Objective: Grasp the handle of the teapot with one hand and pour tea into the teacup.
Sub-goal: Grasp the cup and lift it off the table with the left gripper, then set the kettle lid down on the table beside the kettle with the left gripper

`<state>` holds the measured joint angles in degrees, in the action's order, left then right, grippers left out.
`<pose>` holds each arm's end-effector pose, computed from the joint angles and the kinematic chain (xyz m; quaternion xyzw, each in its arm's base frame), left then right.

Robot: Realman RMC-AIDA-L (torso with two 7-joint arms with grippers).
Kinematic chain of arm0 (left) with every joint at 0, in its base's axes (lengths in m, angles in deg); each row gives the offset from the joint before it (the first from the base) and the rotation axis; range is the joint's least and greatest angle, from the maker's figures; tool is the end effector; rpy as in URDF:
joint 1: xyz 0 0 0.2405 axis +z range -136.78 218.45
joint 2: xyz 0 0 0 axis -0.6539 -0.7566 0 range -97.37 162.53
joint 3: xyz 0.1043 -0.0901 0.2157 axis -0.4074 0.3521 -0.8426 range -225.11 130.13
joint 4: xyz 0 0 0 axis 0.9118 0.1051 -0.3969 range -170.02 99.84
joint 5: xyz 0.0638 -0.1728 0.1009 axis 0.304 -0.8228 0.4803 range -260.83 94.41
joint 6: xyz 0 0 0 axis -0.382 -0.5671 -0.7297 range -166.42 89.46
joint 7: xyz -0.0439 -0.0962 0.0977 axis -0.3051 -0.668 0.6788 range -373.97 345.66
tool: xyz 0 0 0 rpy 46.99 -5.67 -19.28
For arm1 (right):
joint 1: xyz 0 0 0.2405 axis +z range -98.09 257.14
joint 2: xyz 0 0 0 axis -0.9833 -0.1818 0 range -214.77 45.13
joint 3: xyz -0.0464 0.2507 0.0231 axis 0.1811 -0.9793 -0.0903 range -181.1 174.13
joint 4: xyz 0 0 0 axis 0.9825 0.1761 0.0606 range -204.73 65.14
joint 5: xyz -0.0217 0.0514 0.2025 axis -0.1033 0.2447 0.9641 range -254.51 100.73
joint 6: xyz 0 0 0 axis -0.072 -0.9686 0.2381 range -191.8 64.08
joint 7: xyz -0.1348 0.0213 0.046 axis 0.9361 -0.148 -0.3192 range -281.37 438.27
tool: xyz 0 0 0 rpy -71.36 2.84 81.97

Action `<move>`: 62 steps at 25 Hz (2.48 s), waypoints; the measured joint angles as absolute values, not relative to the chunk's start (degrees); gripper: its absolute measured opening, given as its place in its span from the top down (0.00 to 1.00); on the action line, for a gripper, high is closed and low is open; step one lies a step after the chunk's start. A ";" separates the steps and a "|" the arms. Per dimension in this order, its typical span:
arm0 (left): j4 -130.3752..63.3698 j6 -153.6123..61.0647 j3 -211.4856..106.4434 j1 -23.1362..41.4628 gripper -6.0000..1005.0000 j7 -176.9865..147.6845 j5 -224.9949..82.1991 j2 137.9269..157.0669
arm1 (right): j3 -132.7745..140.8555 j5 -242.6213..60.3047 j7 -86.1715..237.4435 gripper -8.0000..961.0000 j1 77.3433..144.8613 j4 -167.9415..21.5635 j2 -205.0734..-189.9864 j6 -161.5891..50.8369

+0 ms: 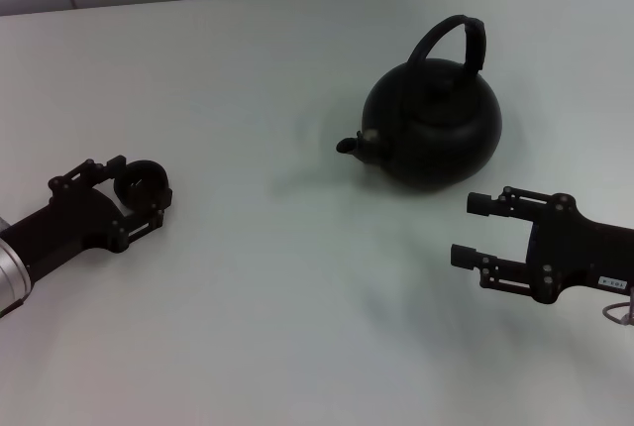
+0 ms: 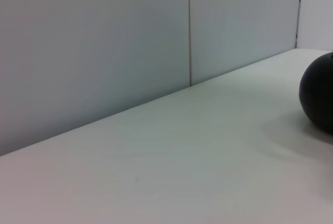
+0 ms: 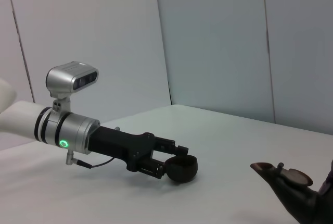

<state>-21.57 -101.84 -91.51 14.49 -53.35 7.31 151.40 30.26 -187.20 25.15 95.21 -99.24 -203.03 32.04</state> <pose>-0.3312 0.3162 -0.0503 -0.9016 -0.1848 -0.1867 0.3436 0.3301 0.2391 0.0004 -0.9208 0.1678 0.2859 0.2056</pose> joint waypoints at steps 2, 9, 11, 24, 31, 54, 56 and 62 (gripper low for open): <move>-21.58 -101.62 -91.52 14.47 0.26 -53.35 7.32 151.40 | 30.26 -187.19 25.15 0.29 95.22 -99.24 -203.02 32.04; -21.63 -101.33 -91.52 14.37 0.26 -53.35 7.42 151.40 | 30.26 -187.19 25.11 0.29 95.26 -99.24 -203.02 32.03; -21.65 -101.25 -91.52 14.35 0.26 -53.35 7.42 151.40 | 30.26 -187.19 25.08 0.29 95.26 -99.24 -203.02 32.03; -21.26 -106.09 -96.00 13.25 0.31 -53.36 7.12 151.39 | 29.72 -187.20 25.03 0.29 95.13 -99.24 -203.02 32.02; -23.01 -107.58 -104.48 8.32 0.29 -53.35 7.01 151.72 | 28.92 -187.19 25.04 0.29 94.72 -99.19 -203.02 32.67; -27.47 -104.26 -105.33 5.80 0.24 -51.26 6.96 151.75 | 28.68 -187.41 25.17 0.29 94.68 -99.15 -203.02 32.83; -27.52 -104.26 -105.14 5.85 0.24 -51.03 6.96 151.75 | 28.68 -187.41 25.18 0.29 94.67 -99.15 -203.02 32.83; -27.66 -104.13 -104.96 6.05 0.23 -51.23 6.87 151.75 | 28.68 -187.53 25.19 0.29 94.58 -99.11 -203.02 32.82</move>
<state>-27.66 -104.13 -104.96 6.05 -51.23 6.87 151.75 28.68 -187.53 25.19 94.58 -99.11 -203.02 32.82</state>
